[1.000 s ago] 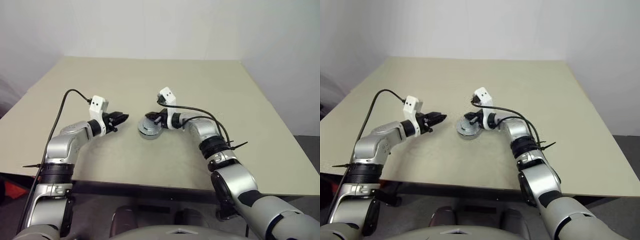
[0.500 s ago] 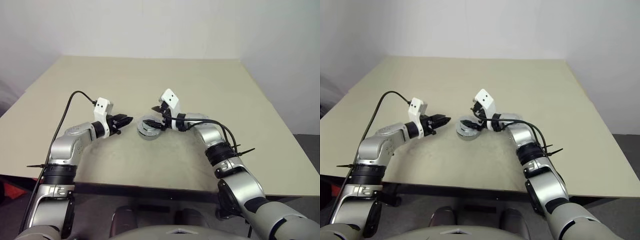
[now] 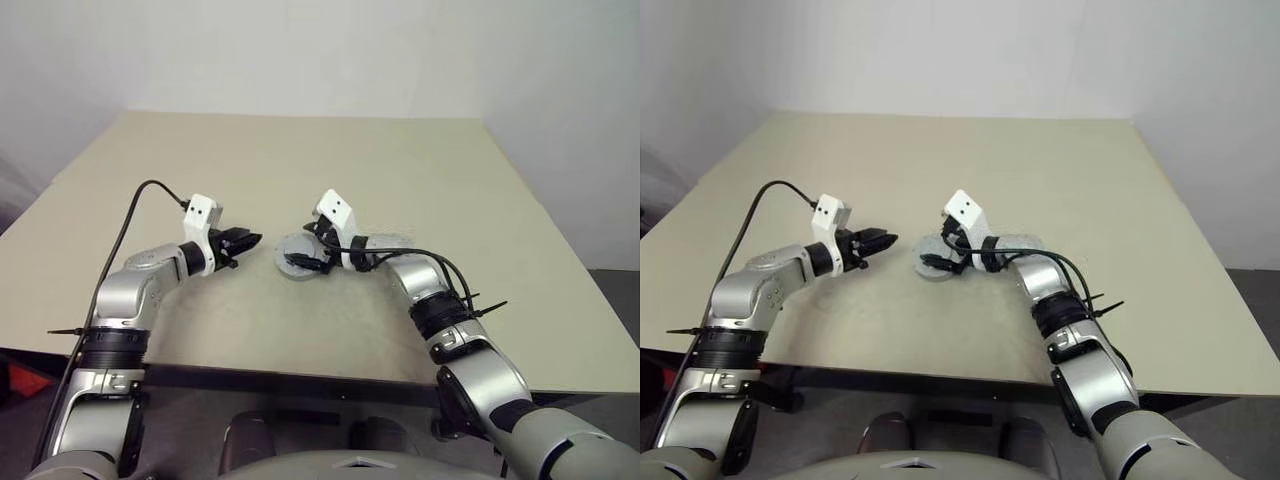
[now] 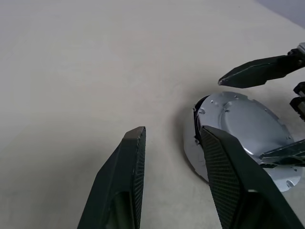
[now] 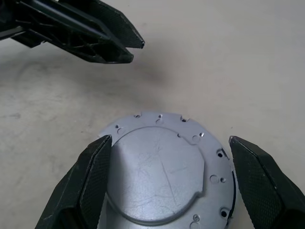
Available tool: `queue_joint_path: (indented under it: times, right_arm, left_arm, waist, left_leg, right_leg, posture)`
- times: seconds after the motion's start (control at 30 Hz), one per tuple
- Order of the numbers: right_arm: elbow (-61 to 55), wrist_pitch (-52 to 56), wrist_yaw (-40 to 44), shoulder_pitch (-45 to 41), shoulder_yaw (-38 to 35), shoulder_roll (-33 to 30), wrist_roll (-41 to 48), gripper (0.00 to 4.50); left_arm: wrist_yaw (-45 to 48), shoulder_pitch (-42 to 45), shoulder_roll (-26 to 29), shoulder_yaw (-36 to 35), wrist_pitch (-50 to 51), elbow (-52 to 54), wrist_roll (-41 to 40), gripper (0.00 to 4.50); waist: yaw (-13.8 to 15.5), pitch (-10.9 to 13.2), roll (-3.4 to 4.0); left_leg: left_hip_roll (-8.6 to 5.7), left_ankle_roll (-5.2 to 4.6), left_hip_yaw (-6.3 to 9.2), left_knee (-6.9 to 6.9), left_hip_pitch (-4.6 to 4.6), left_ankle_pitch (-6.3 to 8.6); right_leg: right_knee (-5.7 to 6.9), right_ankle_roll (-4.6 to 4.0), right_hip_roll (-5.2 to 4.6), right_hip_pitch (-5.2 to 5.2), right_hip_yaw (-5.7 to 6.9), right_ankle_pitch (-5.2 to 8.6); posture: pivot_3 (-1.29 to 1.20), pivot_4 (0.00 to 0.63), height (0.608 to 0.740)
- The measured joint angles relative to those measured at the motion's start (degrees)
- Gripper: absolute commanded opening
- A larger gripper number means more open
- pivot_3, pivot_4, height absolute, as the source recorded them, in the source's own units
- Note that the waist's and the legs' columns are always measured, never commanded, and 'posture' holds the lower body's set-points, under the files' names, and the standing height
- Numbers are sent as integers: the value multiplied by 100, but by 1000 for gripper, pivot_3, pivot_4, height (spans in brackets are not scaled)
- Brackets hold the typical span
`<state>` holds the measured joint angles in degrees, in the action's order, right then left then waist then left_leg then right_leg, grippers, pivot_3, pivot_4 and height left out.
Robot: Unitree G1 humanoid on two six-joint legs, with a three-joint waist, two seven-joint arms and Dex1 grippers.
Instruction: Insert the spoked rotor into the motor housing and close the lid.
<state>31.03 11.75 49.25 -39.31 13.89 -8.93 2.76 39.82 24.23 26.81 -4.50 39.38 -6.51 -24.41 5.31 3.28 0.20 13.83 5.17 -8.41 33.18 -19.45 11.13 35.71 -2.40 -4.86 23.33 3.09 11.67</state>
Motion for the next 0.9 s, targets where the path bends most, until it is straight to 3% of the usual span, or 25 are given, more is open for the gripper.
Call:
queue_joint_path:
  times: [0.87, 0.9]
  right_arm:
    - [-681, 293, 391, 423, 222, -121, 21, 4437]
    - [-664, 296, 355, 416, 222, -105, 21, 4270]
  left_arm:
    - [-26, 4, 120, -68, -1, -136, 2, 1944]
    - [-35, 5, 120, -69, -1, -136, 3, 1944]
  waist:
    - [0, 0, 0]
    - [0, 0, 0]
  left_leg:
    - [0, -3, 0, -6, 3, 2]
    - [0, -3, 0, -6, 5, 2]
  right_leg:
    - [-4, 1, 0, -1, 0, 1]
    - [-4, 1, 0, -2, 0, 1]
  posture:
    - [0, 0, 740]
    - [0, 0, 740]
